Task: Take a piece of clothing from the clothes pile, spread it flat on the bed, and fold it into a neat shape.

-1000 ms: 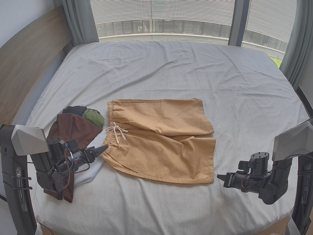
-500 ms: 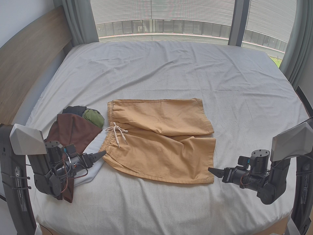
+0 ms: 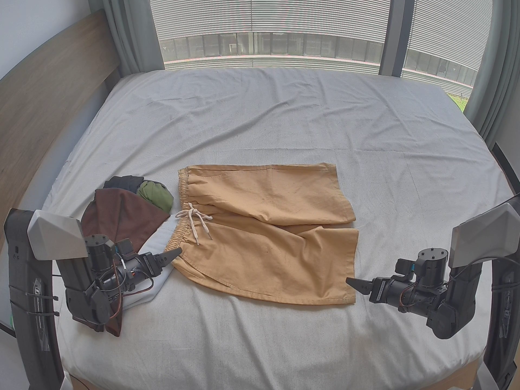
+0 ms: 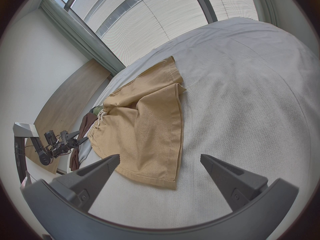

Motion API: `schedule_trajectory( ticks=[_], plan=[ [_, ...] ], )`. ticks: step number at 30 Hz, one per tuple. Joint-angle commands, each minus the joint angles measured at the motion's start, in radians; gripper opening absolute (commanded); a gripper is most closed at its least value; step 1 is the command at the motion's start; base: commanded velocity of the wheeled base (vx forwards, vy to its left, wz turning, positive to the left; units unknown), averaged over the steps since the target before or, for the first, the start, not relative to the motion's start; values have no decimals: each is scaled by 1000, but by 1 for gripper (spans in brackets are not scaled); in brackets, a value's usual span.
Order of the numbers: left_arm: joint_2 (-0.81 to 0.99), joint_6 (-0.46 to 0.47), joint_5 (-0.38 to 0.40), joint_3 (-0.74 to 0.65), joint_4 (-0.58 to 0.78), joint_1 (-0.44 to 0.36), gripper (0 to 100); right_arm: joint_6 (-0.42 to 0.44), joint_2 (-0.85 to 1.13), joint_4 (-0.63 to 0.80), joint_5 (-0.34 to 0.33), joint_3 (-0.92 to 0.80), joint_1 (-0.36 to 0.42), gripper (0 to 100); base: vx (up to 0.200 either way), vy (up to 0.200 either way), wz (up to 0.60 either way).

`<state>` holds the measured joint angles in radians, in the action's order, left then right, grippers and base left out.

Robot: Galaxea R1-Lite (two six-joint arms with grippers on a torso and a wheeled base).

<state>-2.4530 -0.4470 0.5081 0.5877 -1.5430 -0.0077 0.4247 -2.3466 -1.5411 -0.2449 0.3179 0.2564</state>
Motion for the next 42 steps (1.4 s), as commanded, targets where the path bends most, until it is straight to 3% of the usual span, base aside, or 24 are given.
schedule_trajectory(
  ticks=[1,15,16,30,37,42],
  plan=[
    [-32,1,-8,17,0,-8,100,0,-2,-1,-1,3,-2,100,0,0,0],
    [-72,-4,-48,96,0,-29,100,2,-2,-1,-1,6,-2,100,0,0,0],
    [-73,-6,-49,100,0,-29,0,2,-2,-1,-1,6,0,100,0,0,0],
    [-84,-4,-48,106,-3,-26,0,6,-122,-1,-8,61,12,100,0,0,0],
    [-83,-1,-48,104,-3,-25,0,109,-131,1,-27,98,53,100,0,0,0],
    [-83,2,-48,103,-3,-26,0,114,-168,1,-25,116,73,100,0,0,0]
  ],
)
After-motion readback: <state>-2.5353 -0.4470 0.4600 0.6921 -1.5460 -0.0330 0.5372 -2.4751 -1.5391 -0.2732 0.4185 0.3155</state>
